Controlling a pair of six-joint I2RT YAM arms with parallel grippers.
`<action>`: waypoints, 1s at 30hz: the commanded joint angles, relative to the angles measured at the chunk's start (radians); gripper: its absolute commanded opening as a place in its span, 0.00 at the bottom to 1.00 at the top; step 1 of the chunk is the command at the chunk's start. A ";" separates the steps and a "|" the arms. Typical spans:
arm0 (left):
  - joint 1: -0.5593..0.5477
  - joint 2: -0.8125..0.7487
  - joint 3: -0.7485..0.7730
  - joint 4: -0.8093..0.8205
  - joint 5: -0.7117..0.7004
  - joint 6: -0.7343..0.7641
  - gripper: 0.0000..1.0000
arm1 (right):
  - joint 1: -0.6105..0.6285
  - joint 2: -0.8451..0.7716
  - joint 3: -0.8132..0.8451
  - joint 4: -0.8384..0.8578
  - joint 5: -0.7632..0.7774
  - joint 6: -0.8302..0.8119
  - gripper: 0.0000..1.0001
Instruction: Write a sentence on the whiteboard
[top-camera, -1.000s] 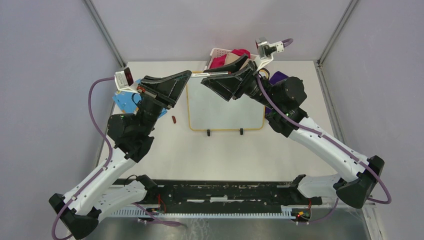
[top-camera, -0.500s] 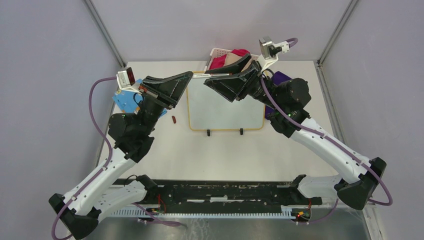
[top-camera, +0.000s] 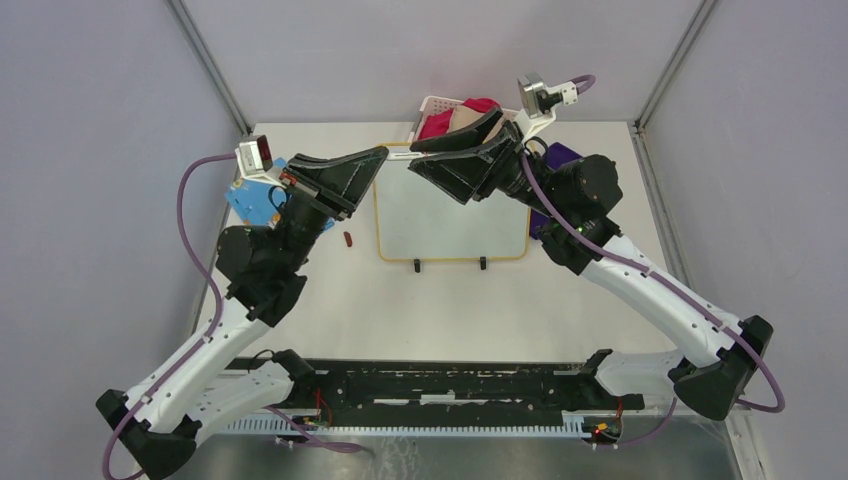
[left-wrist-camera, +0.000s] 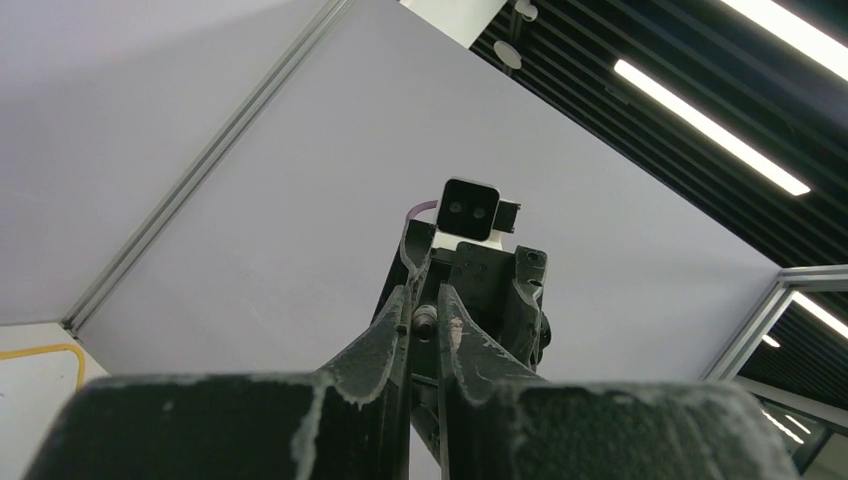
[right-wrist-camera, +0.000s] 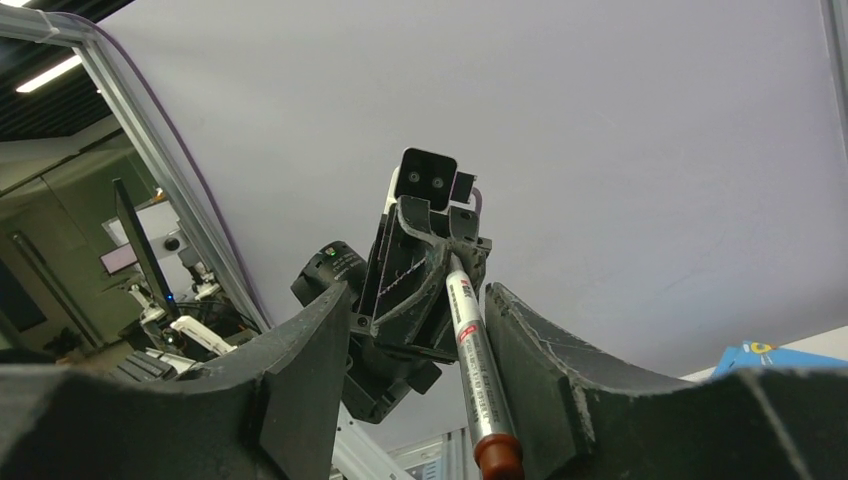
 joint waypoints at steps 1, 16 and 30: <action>-0.003 -0.019 0.022 -0.034 0.008 0.014 0.02 | -0.028 -0.044 0.036 0.002 -0.015 -0.021 0.59; -0.003 -0.010 0.059 -0.025 0.029 -0.007 0.02 | -0.059 -0.048 0.031 0.002 -0.084 0.016 0.57; -0.003 0.040 0.073 0.025 0.042 -0.034 0.02 | -0.059 -0.041 0.014 -0.004 -0.055 0.026 0.55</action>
